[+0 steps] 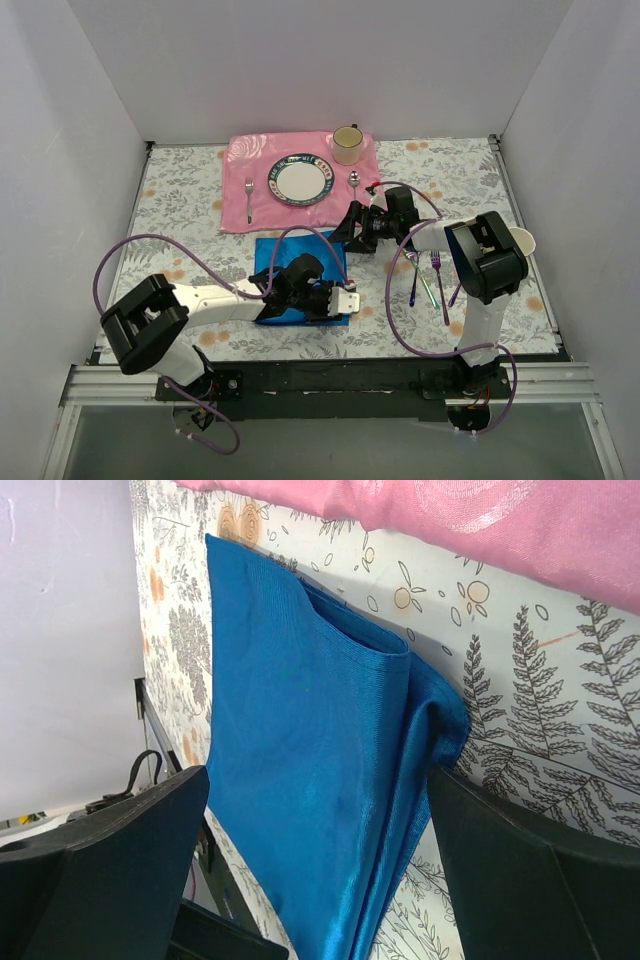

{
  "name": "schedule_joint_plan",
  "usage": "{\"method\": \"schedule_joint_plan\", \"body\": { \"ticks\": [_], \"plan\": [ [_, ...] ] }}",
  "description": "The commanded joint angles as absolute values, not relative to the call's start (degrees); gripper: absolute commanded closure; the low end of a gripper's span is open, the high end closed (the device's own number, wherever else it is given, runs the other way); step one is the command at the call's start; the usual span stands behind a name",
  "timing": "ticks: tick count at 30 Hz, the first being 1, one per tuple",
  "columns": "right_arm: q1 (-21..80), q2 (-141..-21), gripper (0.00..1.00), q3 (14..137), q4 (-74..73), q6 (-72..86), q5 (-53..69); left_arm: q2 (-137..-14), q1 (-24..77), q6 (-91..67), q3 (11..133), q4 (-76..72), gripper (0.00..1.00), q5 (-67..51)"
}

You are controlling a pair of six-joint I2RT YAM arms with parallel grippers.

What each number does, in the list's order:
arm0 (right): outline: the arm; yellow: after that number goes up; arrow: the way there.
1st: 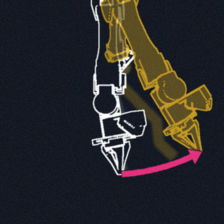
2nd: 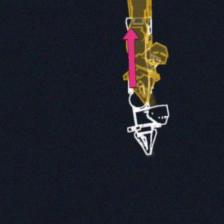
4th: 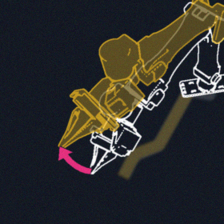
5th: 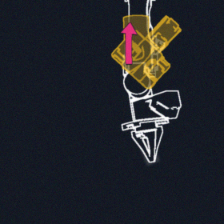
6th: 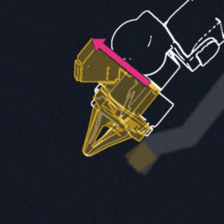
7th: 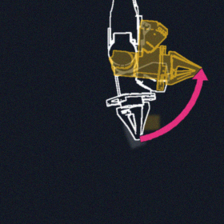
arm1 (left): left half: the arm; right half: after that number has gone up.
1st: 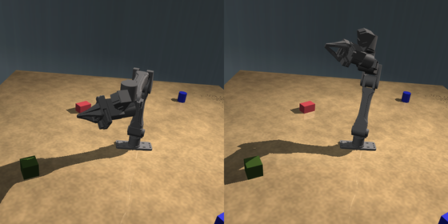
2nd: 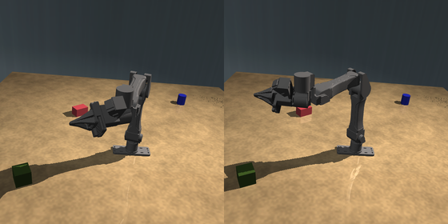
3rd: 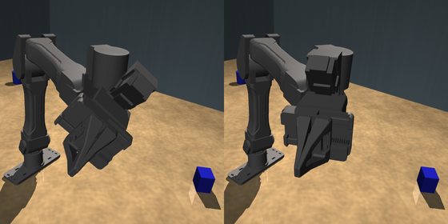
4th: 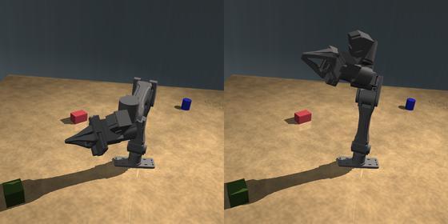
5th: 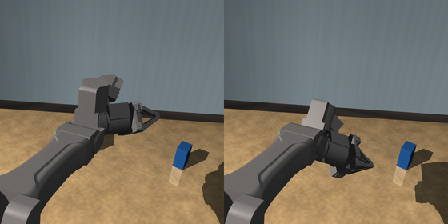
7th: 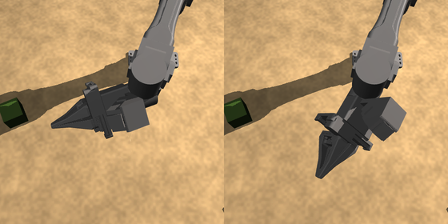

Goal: Fold the napkin into a case and place the utensils inside
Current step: Smooth out the lower triangle-folded napkin at the center of the board.

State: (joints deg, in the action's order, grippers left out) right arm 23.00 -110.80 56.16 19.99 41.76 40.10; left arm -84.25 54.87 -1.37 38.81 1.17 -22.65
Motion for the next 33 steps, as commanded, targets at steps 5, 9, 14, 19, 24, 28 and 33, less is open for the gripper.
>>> {"method": "schedule_joint_plan", "body": {
  "ticks": [5, 9, 14, 19, 24, 28, 33],
  "plan": [
    [23.47, -109.42, 0.01, 57.66, 16.70, 39.38, 37.00, -85.78, 57.39, -0.44, 38.94, -1.58, 0.66, -19.08],
    [23.64, -109.60, 0.01, 57.66, 16.70, 39.37, 37.00, -86.57, 57.48, -0.26, 38.93, -2.20, 0.70, -17.93],
    [23.64, -109.78, 0.01, 58.01, 16.44, 39.20, 36.91, -87.27, 57.48, -0.26, 38.85, -2.20, 0.80, -16.88],
    [23.64, -110.04, 0.01, 58.18, 16.08, 38.85, 36.48, -87.36, 57.48, 1.49, 38.93, -1.32, 0.93, -17.31],
    [23.64, -110.21, 0.01, 58.27, 15.73, 38.58, 36.21, -86.84, 57.48, 1.76, 39.20, 1.21, 1.00, -18.63],
    [23.73, -110.48, 0.01, 58.62, 15.47, 38.23, 36.04, -85.87, 57.48, 1.93, 39.55, 3.25, 1.00, -20.21],
    [23.73, -110.74, 0.01, 59.06, 15.12, 37.97, 35.86, -84.99, 57.57, 2.55, 38.94, 4.31, 1.00, -21.18]
  ]
}}
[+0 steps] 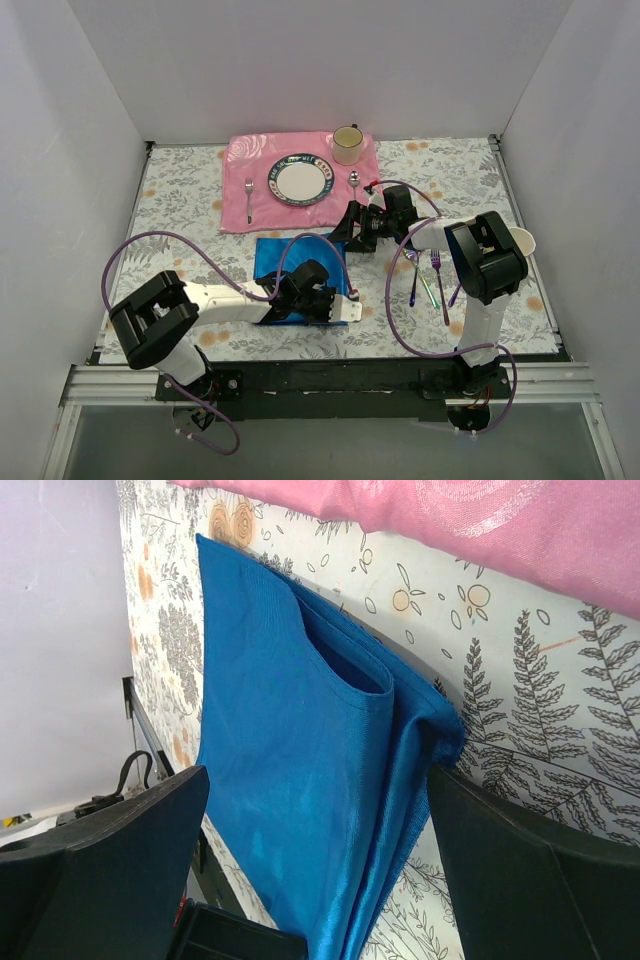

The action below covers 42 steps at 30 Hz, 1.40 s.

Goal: Fold the napkin into a case and place the utensils inside
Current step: Smooth out the lower triangle-folded napkin at the center of the board.

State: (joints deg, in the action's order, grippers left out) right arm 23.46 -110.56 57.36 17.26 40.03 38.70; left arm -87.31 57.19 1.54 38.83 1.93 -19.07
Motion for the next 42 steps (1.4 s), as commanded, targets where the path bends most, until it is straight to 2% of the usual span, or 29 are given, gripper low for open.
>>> {"method": "schedule_joint_plan", "body": {
  "ticks": [1, 36, 37, 40, 42],
  "plan": [
    [23.73, -110.74, 0.01, 59.06, 15.12, 37.97, 35.77, -84.82, 57.66, 2.46, 38.76, 4.48, 1.00, -21.27],
    [23.64, -111.45, 0.01, 60.12, 13.19, 36.21, 35.33, -83.94, 57.74, 3.95, 38.41, 10.28, 1.00, -22.59],
    [23.73, -111.36, 0.01, 60.20, 13.10, 36.21, 35.51, -83.94, 57.74, 3.87, 38.50, 10.63, 0.99, -22.85],
    [23.73, -110.92, 0.01, 60.29, 12.83, 36.12, 36.30, -83.06, 57.74, 2.47, 40.07, 12.03, 0.87, -23.55],
    [23.73, -110.48, 0.01, 60.29, 12.75, 36.30, 37.52, -81.83, 57.74, 2.20, 42.17, 14.14, 0.84, -25.13]
  ]
}}
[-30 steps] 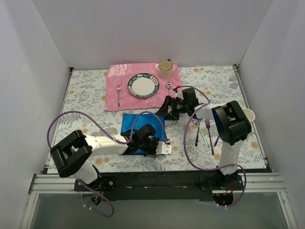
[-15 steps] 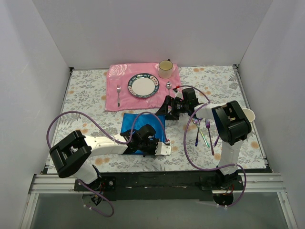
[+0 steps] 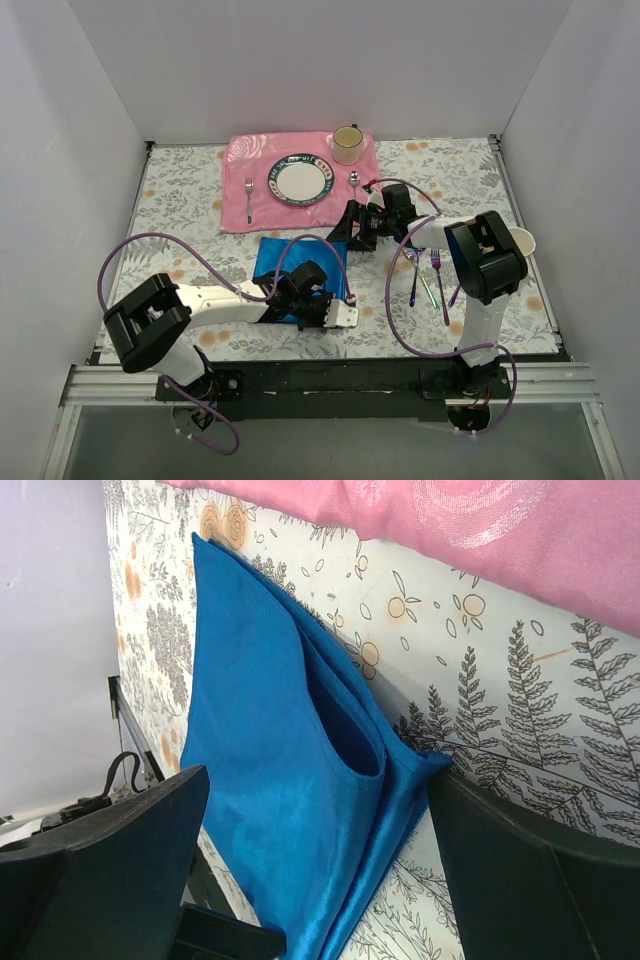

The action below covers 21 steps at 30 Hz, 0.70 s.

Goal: Fold the napkin into a case and place the utensils inside
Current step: Smooth out the lower triangle-folded napkin at the center of the board.

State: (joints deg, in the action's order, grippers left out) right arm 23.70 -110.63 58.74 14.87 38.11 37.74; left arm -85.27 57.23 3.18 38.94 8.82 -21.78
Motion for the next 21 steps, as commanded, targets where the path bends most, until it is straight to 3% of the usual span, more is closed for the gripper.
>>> {"method": "schedule_joint_plan", "body": {
  "ticks": [1, 11, 21],
  "plan": [
    [23.82, -109.96, 0.01, 60.47, 11.96, 36.21, 37.79, -81.13, 57.74, 2.46, 42.71, 16.33, 0.84, -25.75],
    [24.26, -107.31, 0.01, 62.66, 4.59, 34.28, 36.91, -73.66, 52.48, 0.53, 47.20, 29.52, 0.80, -30.23],
    [24.17, -106.44, 0.01, 70.12, -8.84, 26.91, 37.62, -70.23, 34.11, 3.17, 47.02, 39.81, 0.77, -35.33]
  ]
}}
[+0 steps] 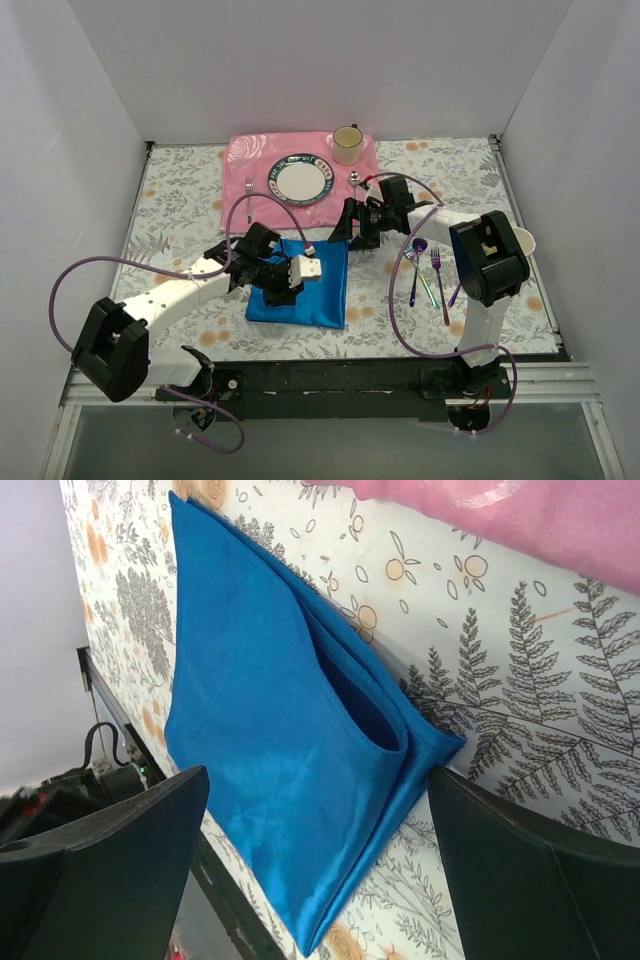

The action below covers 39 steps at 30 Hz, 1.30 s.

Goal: Fold the napkin into a case and place the utensils inside
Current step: Smooth out the lower triangle-folded napkin at the center of the board.

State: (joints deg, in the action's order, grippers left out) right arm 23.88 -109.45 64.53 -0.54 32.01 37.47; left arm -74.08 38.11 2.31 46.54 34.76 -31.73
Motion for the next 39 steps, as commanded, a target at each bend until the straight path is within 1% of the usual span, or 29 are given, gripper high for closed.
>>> {"method": "schedule_joint_plan", "body": {
  "ticks": [1, 2, 4, 5, 7, 8, 9, 11, 12, 14, 15, 16, 17, 18, 19, 21, 22, 24, 29, 37, 39],
  "plan": [
    [24.17, -106.17, 0.01, 70.83, -10.53, 24.63, 37.18, -70.22, 32.80, 2.47, 47.20, 40.51, 0.75, -36.03],
    [24.17, -105.82, 0.01, 71.19, -11.50, 23.48, 37.44, -70.31, 29.74, 1.85, 47.72, 40.95, 0.67, -37.86],
    [24.08, -104.16, 0.01, 72.24, -14.92, 19.28, 37.18, -70.75, 26.39, -1.47, 49.83, 42.18, 0.58, -40.94],
    [24.08, -103.45, 0.01, 72.59, -15.64, 17.86, 37.00, -70.93, 22.80, -2.80, 50.70, 42.62, 0.48, -45.48],
    [24.17, -101.00, 0.01, 74.26, -16.52, 13.91, 37.79, -71.45, 20.14, -8.05, 52.64, 43.59, 0.42, -49.99],
    [24.26, -100.38, 0.01, 74.79, -16.18, 11.80, 40.58, -71.54, 18.91, -9.56, 53.08, 44.20, 0.40, -52.45],
    [24.26, -99.76, 0.01, 75.14, -15.91, 11.86, 42.52, -71.72, 18.64, -10.89, 53.52, 44.64, 0.35, -55.43],
    [24.96, -99.14, 0.01, 75.41, -14.78, 14.31, 48.65, -72.59, 18.02, -16.33, 53.35, 44.21, 0.34, -58.00],
    [26.53, -99.05, 0.01, 74.98, -14.42, 15.46, 50.17, -73.29, 17.32, -17.65, 53.44, 44.21, 0.33, -61.49],
    [28.73, -98.09, 0.01, 71.74, -10.75, 17.83, 53.85, -76.62, 14.61, -21.95, 53.79, 45.26, 0.33, -65.89],
    [31.18, -97.82, 0.01, 70.41, -9.68, 19.23, 54.49, -77.95, 13.81, -22.49, 53.96, 46.48, 0.33, -70.62],
    [32.42, -97.39, 0.01, 69.44, -9.06, 19.51, 54.58, -79.09, 13.19, -22.15, 55.27, 48.50, 0.35, -71.53],
    [33.56, -97.73, 0.01, 68.74, -8.88, 19.60, 54.49, -80.58, 10.83, -25.80, 55.11, 47.91, 0.34, -73.63],
    [35.23, -98.08, 0.01, 67.51, -8.70, 19.69, 54.49, -80.68, 9.51, -28.97, 54.41, 46.42, 0.34, -74.78],
    [35.77, -99.48, 0.01, 67.15, -8.53, 19.95, 54.32, -80.86, 8.36, -32.14, 53.53, 41.27, 0.35, -75.84],
    [36.30, -101.67, 0.02, 65.75, -6.95, 20.65, 53.97, -81.38, 5.46, -40.90, 50.99, 36.32, 0.35, -76.38],
    [36.39, -102.39, 0.01, 65.22, -6.33, 21.00, 53.53, -81.82, 5.10, -44.00, 50.19, 31.25, 0.35, -75.42],
    [36.04, -104.66, 0.01, 64.60, -5.80, 21.18, 52.74, -83.57, 5.01, -49.27, 48.87, 26.66, 0.36, -74.27],
    [34.98, -107.92, 0.02, 63.98, -6.50, 20.13, 49.76, -86.74, 5.01, -56.95, 45.62, 18.21, 0.36, -73.30],
    [29.01, -112.32, 0.01, 65.21, -10.11, 18.81, 44.57, -88.50, 5.10, -65.02, 41.58, 6.78, 0.32, -72.51],
    [27.87, -112.32, 0.01, 65.48, -10.37, 18.46, 44.99, -88.68, 5.10, -72.57, 39.74, 2.05, 0.31, -72.86]
  ]
}}
